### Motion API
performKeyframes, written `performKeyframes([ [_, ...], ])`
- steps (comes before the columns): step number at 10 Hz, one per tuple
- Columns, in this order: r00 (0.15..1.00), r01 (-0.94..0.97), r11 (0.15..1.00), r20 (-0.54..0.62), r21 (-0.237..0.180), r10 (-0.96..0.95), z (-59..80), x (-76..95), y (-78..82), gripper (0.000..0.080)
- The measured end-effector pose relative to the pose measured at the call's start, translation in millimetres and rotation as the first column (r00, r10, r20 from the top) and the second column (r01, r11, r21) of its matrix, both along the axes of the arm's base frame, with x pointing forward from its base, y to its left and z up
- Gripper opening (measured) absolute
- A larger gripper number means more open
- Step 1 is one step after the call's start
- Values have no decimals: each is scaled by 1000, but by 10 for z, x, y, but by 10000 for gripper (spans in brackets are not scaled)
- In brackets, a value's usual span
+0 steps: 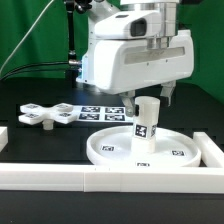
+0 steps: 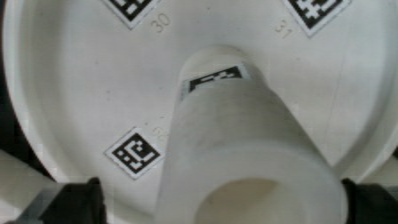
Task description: Assemble round table
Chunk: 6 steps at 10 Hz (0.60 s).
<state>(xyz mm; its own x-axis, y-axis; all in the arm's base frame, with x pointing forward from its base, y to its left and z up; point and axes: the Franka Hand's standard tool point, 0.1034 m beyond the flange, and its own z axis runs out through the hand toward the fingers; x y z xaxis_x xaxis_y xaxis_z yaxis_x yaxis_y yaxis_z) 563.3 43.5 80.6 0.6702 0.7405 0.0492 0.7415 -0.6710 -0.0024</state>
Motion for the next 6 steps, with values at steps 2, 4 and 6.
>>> performKeyframes([
  [2,993,-118,993,-8,-7,118,-23,-23,25,649],
  [4,963,-267,964,-35,-8,266,-69,-72,64,649],
  [6,920,-392,920,-35,-13,391,-75,-73,28,649],
])
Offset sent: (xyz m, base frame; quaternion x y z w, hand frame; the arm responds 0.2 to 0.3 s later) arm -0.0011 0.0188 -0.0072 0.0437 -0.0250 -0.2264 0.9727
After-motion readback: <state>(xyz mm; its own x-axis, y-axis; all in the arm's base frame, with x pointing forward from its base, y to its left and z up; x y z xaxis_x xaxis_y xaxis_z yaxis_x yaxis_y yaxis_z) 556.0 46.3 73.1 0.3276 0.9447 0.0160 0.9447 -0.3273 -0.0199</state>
